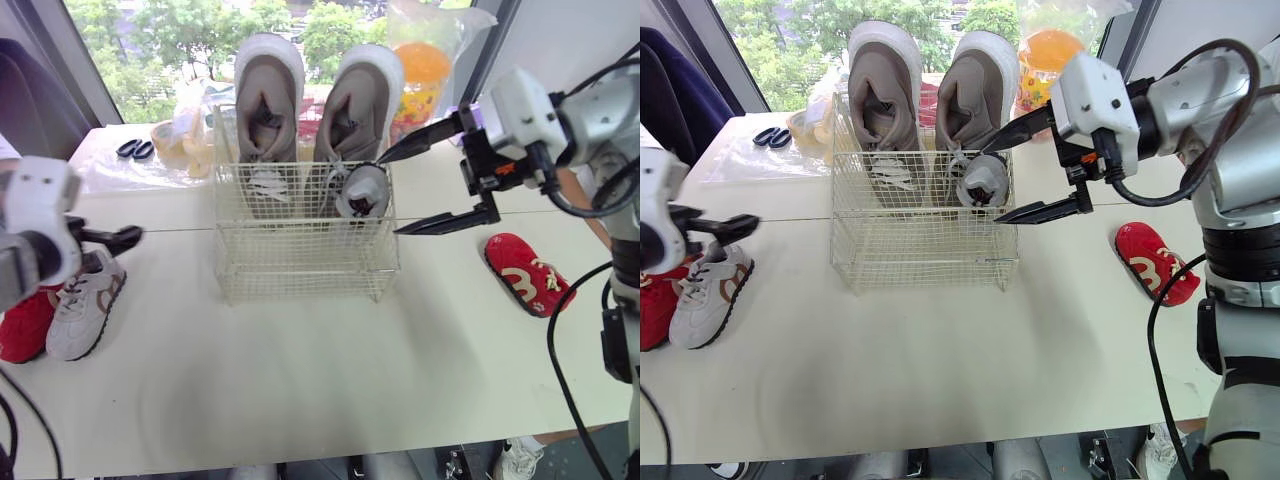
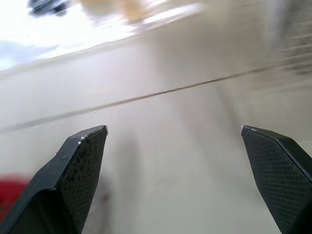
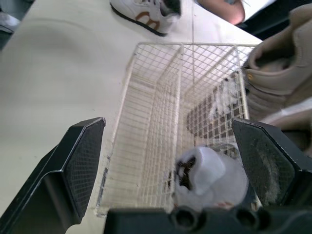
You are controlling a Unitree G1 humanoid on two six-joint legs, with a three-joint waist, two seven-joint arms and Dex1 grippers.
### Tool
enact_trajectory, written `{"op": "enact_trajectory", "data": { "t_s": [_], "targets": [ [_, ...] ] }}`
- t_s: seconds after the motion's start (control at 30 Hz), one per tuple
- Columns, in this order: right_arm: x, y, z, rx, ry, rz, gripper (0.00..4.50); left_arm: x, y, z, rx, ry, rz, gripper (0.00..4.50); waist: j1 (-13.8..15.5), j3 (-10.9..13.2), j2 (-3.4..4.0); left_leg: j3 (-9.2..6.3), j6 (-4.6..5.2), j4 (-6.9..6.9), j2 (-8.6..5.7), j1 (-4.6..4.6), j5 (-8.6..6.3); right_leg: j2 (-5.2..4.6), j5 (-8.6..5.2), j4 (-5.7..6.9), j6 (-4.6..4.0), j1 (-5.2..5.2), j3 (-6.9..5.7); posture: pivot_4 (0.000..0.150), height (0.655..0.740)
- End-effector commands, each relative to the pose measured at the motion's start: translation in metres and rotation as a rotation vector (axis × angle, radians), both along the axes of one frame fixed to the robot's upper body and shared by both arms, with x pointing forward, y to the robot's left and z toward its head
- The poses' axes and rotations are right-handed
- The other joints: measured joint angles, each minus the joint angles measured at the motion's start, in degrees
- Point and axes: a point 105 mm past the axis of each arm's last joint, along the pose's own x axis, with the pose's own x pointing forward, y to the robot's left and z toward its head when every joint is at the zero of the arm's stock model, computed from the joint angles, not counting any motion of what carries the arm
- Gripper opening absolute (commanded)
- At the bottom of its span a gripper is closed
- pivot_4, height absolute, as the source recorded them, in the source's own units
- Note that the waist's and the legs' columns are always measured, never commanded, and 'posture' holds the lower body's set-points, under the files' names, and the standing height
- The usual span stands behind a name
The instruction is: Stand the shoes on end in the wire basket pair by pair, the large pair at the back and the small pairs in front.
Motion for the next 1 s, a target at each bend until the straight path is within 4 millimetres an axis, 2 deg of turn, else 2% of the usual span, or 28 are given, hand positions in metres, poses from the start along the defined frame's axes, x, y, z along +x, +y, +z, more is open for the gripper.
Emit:
{"op": "enact_trajectory", "data": {
  "t_s": [0.03,0.17,0.23,0.4,0.73,0.93,1.0],
  "targets": [
    [-0.007,0.003,0.006,0.0,-0.03,0.048,4.44,-0.015,0.022,-0.001,0.001,0.04,0.085,4.5,0.02,0.0,-0.01,0.0,-0.01,0.0,0.0,0.0,0.0,-0.01,0.0,0.01,0.0,0.0,0.0,0.15,0.74],
    [-0.014,0.007,0.008,0.019,0.004,0.096,4.44,-0.029,0.04,-0.011,-0.022,0.097,0.141,4.5,0.15,0.0,-0.01,0.03,-0.05,0.0,0.0,-0.01,0.01,-0.05,-0.01,-0.02,-0.02,-0.02,-0.01,0.15,0.74],
    [-0.014,0.007,0.007,0.02,0.009,0.095,4.44,-0.033,0.043,-0.019,-0.023,0.136,0.136,4.5,0.14,0.0,-0.01,0.02,-0.07,0.0,-0.01,-0.01,0.01,-0.08,-0.01,-0.02,-0.04,-0.03,-0.03,0.15,0.74],
    [-0.019,0.007,0.006,0.037,0.037,0.097,4.44,-0.036,0.059,-0.032,-0.01,0.186,0.16,4.5,0.08,0.0,-0.01,0.11,-0.09,-0.04,-0.02,-0.01,0.01,-0.19,-0.1,0.02,-0.23,-0.14,-0.03,0.15,0.74],
    [-0.042,0.012,0.0,0.071,0.139,0.134,4.44,-0.011,0.059,-0.048,-0.019,0.208,0.079,4.5,0.14,-0.01,-0.01,0.21,-0.1,-0.08,-0.12,-0.13,0.01,-0.58,-0.09,0.04,-0.24,-0.29,-0.15,0.15,0.74],
    [-0.057,0.015,0.016,0.167,0.2,0.178,4.44,0.0,0.064,-0.073,-0.019,0.253,0.065,4.5,0.09,-0.01,-0.01,0.28,-0.09,-0.08,-0.14,-0.19,0.01,-0.63,-0.09,0.06,-0.23,-0.42,-0.18,0.15,0.74],
    [-0.059,0.015,0.018,0.183,0.22,0.182,4.5,0.003,0.066,-0.082,-0.003,0.274,0.058,4.0,0.09,-0.02,-0.03,0.32,-0.09,-0.08,-0.14,-0.21,0.01,-0.61,-0.09,0.09,-0.23,-0.46,-0.2,0.15,0.74]
  ]
}}
